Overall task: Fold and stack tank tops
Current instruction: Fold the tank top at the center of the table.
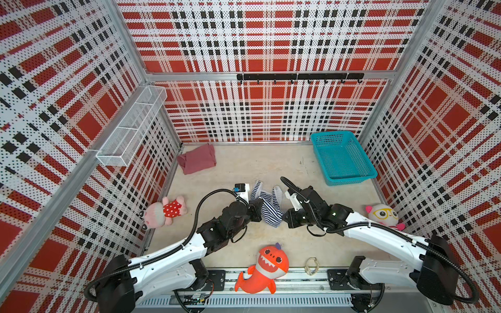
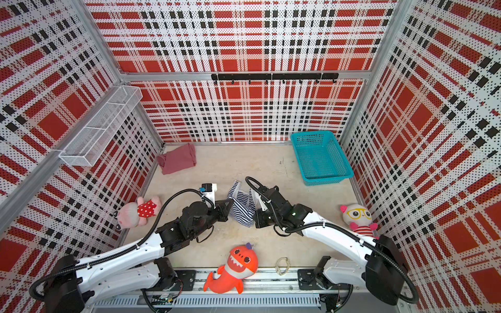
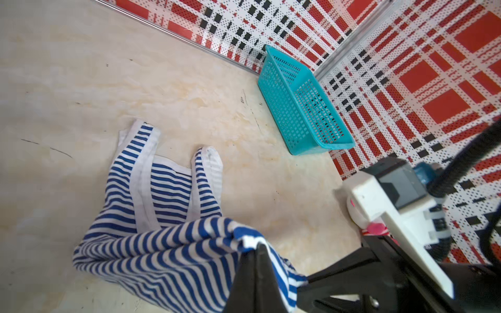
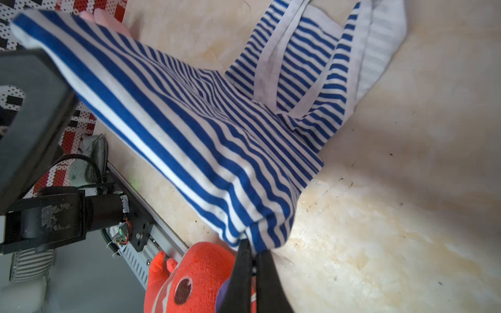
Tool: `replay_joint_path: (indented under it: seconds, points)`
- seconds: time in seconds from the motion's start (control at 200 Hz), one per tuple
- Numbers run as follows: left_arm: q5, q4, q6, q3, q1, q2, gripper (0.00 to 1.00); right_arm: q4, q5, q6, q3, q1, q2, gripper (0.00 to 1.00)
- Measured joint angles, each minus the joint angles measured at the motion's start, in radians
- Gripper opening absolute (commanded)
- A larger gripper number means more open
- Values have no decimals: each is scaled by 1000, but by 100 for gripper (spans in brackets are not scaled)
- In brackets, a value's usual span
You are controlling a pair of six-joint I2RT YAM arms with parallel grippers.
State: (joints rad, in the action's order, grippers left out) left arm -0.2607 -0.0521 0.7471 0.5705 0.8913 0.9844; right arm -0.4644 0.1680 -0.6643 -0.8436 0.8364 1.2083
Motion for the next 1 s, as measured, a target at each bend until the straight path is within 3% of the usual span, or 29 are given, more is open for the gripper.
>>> replay_joint_path:
  seconds: [0.296, 0.697, 0.997]
  points:
    - [42, 1, -11, 27, -152, 97, 0, -28, 30, 61, -151, -112, 112, 0]
    - [114, -132, 8, -10, -283, 138, 0, -47, 114, 199, -327, -193, 343, 0]
    - [215, -238, -13, -13, -374, 306, 0, -43, 148, 259, -409, -267, 460, 0]
